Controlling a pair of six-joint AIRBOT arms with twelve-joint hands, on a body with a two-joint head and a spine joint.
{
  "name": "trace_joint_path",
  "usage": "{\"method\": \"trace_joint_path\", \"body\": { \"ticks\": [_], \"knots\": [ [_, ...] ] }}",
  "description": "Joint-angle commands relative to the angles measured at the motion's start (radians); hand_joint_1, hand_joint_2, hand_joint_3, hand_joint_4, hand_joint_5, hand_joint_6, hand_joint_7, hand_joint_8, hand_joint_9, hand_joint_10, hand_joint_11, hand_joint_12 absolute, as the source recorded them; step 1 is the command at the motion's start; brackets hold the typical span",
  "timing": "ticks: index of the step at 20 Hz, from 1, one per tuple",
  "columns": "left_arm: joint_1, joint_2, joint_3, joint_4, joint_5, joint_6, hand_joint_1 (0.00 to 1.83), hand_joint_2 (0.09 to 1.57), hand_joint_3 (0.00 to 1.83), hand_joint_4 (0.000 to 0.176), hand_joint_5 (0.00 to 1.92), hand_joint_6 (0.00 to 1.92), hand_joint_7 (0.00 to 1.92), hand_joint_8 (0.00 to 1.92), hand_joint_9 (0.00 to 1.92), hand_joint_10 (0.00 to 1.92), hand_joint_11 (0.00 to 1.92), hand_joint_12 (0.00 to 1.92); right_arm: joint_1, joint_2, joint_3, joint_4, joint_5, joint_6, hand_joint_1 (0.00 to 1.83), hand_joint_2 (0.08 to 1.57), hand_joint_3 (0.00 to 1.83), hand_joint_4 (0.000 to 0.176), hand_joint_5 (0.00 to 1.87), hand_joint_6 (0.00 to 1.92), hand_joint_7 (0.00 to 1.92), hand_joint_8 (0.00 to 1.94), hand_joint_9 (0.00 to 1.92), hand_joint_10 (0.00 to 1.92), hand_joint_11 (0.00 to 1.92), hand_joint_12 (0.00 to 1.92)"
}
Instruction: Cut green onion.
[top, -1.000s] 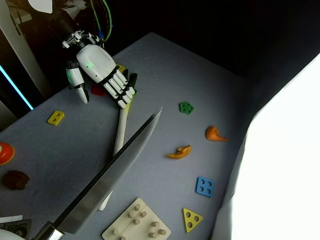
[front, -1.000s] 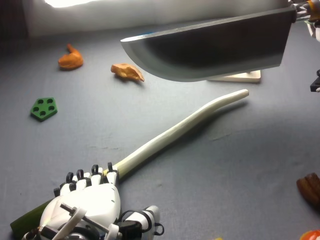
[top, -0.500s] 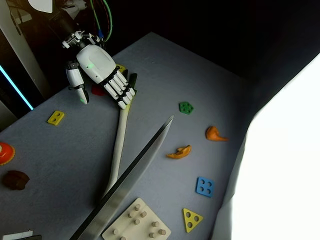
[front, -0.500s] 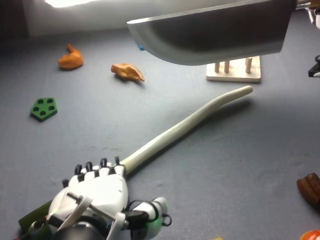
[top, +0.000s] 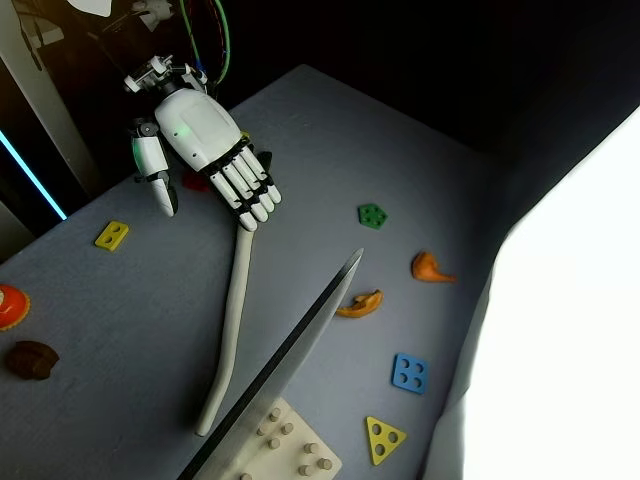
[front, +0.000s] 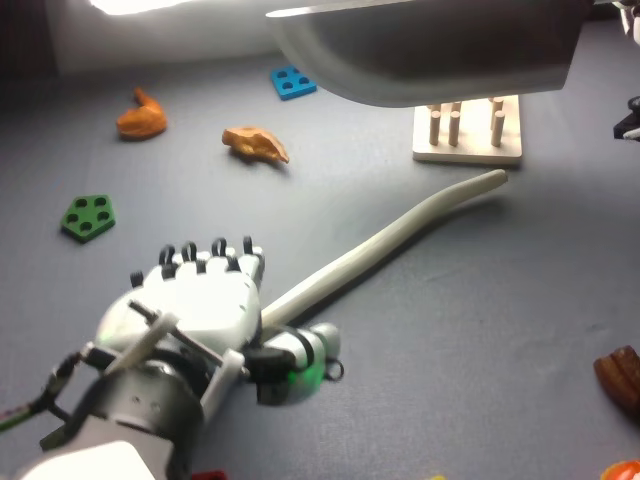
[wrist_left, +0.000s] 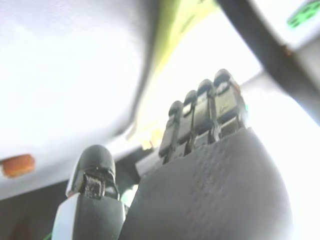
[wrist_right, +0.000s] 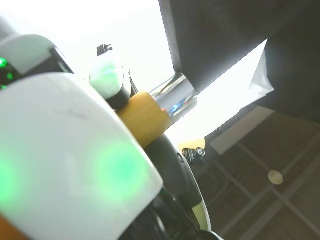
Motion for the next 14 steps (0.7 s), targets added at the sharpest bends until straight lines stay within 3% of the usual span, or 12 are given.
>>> {"method": "trace_joint_path", "body": {
  "ticks": [1,9,14],
  "knots": [
    [-0.014,0.009,0.002,0.097,0.007,0.011,0.07,1.29,0.00,0.000,0.04,0.00,0.00,0.00,0.00,0.00,0.00,0.00,0.014,0.009,0.014,0.010,0.131,0.012,1.60,0.74,0.79,0.176,1.40,1.92,1.55,1.94,1.58,1.92,1.64,1.92],
    [-0.063,0.079,0.032,0.201,-0.181,0.053,0.07,1.29,0.00,0.000,0.02,0.00,0.01,0.00,0.00,0.00,0.00,0.00,0.003,-0.029,0.070,0.015,0.117,0.028,1.58,0.75,0.78,0.176,1.47,1.92,1.57,1.94,1.61,1.92,1.68,1.92],
    [-0.077,0.108,0.055,0.250,-0.284,0.058,0.11,1.29,0.00,0.000,0.01,0.00,0.00,0.00,0.00,0.00,0.00,0.00,-0.004,-0.038,0.084,0.015,0.117,0.028,1.57,0.75,0.82,0.176,1.39,1.92,1.53,1.94,1.59,1.92,1.67,1.92]
  ]
}}
